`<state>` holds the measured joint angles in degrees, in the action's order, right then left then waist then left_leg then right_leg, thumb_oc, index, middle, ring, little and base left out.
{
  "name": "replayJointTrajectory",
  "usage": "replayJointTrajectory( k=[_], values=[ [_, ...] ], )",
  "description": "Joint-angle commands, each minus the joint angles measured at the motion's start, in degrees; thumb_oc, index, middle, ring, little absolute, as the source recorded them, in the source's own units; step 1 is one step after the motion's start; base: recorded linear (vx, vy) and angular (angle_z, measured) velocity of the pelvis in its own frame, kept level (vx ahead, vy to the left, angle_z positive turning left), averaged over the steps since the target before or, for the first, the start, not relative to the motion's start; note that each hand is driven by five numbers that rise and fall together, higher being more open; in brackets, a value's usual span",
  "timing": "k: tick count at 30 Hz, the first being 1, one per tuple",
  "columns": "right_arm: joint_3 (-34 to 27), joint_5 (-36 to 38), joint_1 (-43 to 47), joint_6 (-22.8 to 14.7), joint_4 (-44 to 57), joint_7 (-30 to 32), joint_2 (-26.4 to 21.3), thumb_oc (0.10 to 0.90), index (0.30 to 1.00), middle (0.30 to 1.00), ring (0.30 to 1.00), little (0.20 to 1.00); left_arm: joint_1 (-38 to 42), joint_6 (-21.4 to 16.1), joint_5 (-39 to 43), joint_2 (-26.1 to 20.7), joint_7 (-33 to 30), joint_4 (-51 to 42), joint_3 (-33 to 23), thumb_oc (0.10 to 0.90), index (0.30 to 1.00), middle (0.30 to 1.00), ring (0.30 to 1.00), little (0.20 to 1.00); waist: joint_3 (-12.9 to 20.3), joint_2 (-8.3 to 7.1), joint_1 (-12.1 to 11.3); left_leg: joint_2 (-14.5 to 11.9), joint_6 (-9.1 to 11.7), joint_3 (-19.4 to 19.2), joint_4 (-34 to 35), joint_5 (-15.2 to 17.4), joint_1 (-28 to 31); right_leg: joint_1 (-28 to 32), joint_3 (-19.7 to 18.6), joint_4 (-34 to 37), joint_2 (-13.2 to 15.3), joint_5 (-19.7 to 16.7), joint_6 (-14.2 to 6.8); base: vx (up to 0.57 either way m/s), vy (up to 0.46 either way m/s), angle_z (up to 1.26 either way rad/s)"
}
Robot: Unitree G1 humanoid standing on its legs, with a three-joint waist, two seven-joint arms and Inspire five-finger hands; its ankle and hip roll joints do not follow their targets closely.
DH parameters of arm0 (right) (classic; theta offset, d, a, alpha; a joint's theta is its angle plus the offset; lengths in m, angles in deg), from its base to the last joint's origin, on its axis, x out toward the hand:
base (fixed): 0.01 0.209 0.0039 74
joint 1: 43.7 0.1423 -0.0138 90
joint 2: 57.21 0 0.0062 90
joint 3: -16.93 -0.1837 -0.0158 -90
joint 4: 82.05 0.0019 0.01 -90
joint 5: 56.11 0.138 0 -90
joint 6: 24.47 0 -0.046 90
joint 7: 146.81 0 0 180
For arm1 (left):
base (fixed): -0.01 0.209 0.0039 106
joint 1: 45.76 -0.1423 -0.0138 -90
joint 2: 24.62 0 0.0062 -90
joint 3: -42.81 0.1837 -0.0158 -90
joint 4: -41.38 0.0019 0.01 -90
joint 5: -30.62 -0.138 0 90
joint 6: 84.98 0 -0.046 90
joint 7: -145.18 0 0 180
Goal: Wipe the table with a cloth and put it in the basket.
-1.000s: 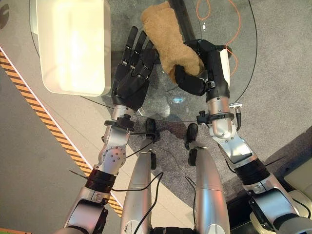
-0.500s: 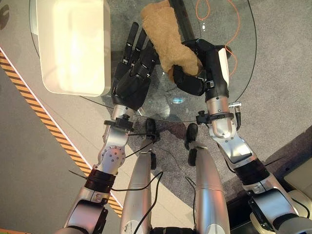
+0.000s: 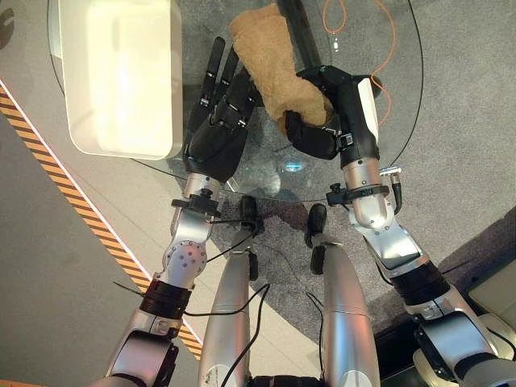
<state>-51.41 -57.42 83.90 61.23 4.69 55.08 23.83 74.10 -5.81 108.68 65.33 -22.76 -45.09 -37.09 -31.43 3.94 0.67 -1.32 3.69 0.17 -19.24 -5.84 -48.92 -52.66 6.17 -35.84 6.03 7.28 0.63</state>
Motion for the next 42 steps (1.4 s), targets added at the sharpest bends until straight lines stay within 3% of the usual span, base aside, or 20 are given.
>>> replayJointTrajectory(
  k=[1, 11, 20, 33, 42],
  values=[
    [0.62, -3.71, 5.4, -8.71, 13.24, -0.24, 0.49, 0.1, 0.3, 0.3, 0.3, 0.2, 6.02, -6.14, -1.68, 1.66, 0.8, -11.6, -2.77, 0.8, 0.9, 0.9, 0.9, 0.9, 1.63, -0.24, 0.02, 3.13, -3.19, -3.43, -3.82, 6.74, 2.09, 3.0, 0.99, 5.88, -2.47, -2.29, -1.99, 0.0, 0.0, 0.0],
    [-3.99, -5.79, 6.96, -12.76, 15.77, 7.92, 0.0, 0.1, 0.3, 0.3, 0.3, 0.2, 6.06, -7.59, -5.89, 0.16, -4.95, -10.43, -3.07, 0.8, 0.9, 0.9, 0.9, 0.9, 1.63, -0.33, 0.17, 2.84, -3.31, -3.67, -3.93, 6.91, 2.23, 3.17, 0.93, 5.76, -2.78, -2.25, -2.13, 0.0, 0.0, 0.0],
    [-8.05, -7.15, 7.0, -15.46, 19.04, 11.08, 0.15, 0.1, 0.3, 0.3, 0.3, 0.2, 5.64, -7.05, -5.93, -0.11, -5.71, -10.36, -4.57, 0.8, 0.9, 0.9, 0.9, 0.9, 1.63, -0.66, 0.39, 2.76, -3.4, -3.69, -3.96, 7.09, 2.63, 3.52, 0.89, 5.8, -3.04, -2.44, -2.2, 0.0, 0.0, 0.0],
    [-6.71, -5.67, 7.29, -15.76, 20.49, 7.83, 0.99, 0.1, 0.3, 0.3, 0.3, 0.2, 6.43, -6.3, -6.39, 0.14, -8.29, -9.52, -4.79, 0.8, 0.9, 0.9, 0.9, 0.9, 1.63, -0.77, 0.45, 2.64, -3.23, -3.83, -3.85, 6.88, 2.6, 3.69, 0.96, 6.03, -3.06, -2.35, -2.18, 0.0, 0.0, 0.0],
    [-4.76, -4.23, 7.83, -13.82, 19.27, 5.08, 1.03, 0.1, 0.3, 0.3, 0.3, 0.2, 7.37, -5.31, -5.78, 0.19, -5.58, -9.61, -4.04, 0.8, 0.9, 0.9, 0.9, 0.9, 1.63, -0.69, 0.44, 2.56, -3.05, -3.97, -3.81, 6.89, 2.63, 3.75, 1.07, 6.17, -2.89, -2.2, -2.16, 0.0, 0.0, 0.0]
  ],
)
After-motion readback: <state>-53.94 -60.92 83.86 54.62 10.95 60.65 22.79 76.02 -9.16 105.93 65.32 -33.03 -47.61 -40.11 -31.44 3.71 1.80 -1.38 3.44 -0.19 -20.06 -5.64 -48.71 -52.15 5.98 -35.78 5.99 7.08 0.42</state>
